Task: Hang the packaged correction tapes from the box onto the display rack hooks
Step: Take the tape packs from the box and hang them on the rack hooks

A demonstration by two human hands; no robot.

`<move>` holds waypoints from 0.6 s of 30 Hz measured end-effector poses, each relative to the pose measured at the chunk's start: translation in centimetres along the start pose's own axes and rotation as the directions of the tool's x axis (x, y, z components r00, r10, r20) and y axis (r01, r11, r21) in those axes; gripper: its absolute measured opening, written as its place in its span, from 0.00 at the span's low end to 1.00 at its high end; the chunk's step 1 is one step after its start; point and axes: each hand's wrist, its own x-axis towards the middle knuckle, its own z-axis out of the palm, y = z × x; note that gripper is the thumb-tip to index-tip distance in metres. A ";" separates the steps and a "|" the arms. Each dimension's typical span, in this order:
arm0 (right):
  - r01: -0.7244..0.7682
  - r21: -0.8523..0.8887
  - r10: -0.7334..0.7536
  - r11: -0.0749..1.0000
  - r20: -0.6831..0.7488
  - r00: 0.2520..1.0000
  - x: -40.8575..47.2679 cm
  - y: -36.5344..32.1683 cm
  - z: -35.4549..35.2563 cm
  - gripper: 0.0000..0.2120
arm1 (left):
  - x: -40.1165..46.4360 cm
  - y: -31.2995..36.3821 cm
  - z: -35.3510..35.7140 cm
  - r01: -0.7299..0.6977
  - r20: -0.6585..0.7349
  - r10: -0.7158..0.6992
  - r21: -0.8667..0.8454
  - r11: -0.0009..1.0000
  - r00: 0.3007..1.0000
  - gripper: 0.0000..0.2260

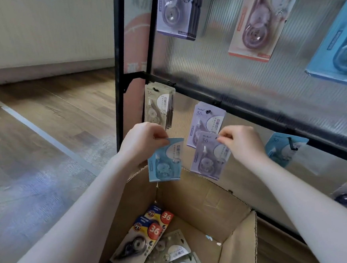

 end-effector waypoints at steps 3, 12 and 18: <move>0.000 0.024 0.002 1.000 -0.061 0.998 1.4 -0.3 -0.2 0.06 | 0.1 -0.7 -0.4 0.012 -0.015 -0.012 0.015 1.000 1.000 0.01; -0.034 0.060 0.041 0.998 -0.128 0.991 5.6 -1.3 0.6 0.04 | 0.3 -2.1 -1.2 0.033 -0.018 -0.033 0.016 0.999 0.999 0.02; -0.036 0.051 0.044 0.998 -0.173 0.984 6.4 -1.3 1.2 0.06 | 0.3 -2.8 -1.0 0.047 -0.012 -0.047 0.019 0.999 0.999 0.07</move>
